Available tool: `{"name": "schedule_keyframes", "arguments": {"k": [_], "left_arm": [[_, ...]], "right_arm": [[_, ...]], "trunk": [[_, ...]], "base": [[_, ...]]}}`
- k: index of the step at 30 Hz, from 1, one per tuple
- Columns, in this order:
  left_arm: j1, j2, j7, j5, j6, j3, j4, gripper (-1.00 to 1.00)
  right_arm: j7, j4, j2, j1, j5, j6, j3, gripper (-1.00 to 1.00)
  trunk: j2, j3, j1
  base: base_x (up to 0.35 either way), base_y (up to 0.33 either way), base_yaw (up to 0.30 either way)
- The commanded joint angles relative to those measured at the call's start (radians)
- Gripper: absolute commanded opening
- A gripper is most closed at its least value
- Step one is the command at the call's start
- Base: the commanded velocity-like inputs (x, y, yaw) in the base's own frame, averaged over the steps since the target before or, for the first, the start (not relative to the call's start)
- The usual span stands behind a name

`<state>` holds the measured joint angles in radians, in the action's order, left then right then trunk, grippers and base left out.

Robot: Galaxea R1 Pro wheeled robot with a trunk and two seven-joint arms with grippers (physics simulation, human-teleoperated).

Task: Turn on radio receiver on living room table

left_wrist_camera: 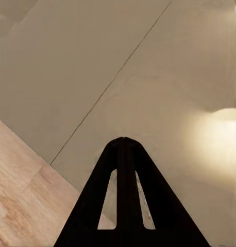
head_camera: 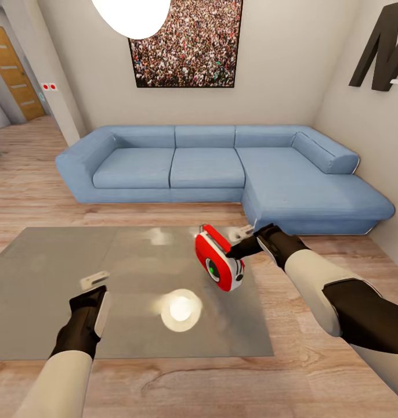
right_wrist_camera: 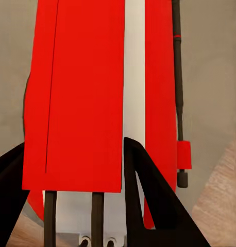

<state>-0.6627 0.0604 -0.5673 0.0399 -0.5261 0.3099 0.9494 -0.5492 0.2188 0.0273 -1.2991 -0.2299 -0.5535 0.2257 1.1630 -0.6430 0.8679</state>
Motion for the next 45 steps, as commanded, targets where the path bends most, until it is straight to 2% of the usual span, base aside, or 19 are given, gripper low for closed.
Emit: {"name": "schedule_keyframes", "arguments": {"k": [1,4,9,24,29,37,45], "left_arm": [[0.000,0.004,0.010,0.000,0.000,-0.001,0.000,-1.00],[0.000,0.014,0.030,0.001,0.000,-0.004,0.001,-1.00],[0.000,0.018,0.047,0.001,0.000,-0.005,0.000,-1.00],[0.000,0.022,0.050,0.002,0.000,-0.005,-0.001,-1.00],[0.000,0.044,0.050,0.000,0.001,-0.005,-0.001,-1.00],[0.000,0.053,0.051,0.000,0.004,-0.006,0.001,-1.00],[0.000,0.079,0.054,0.001,0.095,-0.004,-0.001,-1.00]], "right_arm": [[0.007,0.001,0.001,0.000,0.010,-0.002,-0.005,-1.00],[0.015,0.001,0.002,0.000,0.010,-0.002,-0.005,-1.00],[0.018,0.001,0.003,0.000,0.010,-0.002,-0.005,-1.00],[0.020,0.001,0.003,0.000,0.011,-0.003,-0.005,-1.00],[0.018,0.001,0.007,0.000,0.011,-0.003,-0.005,-1.00],[0.019,0.001,0.021,0.000,0.009,-0.003,-0.005,-1.00],[0.026,-0.001,0.026,0.000,0.009,-0.014,-0.003,-1.00]], "trunk": [[0.000,0.000,0.000],[0.000,0.000,0.000],[0.000,0.000,0.000],[0.000,0.000,0.000],[0.000,0.000,0.000],[0.000,0.000,0.000],[0.000,0.000,0.000]], "base": [[0.000,0.000,0.000],[0.000,0.000,0.000],[0.000,0.000,0.000],[0.000,0.000,0.000],[0.000,0.000,0.000],[0.000,0.000,0.000],[0.000,0.000,0.000]]}}
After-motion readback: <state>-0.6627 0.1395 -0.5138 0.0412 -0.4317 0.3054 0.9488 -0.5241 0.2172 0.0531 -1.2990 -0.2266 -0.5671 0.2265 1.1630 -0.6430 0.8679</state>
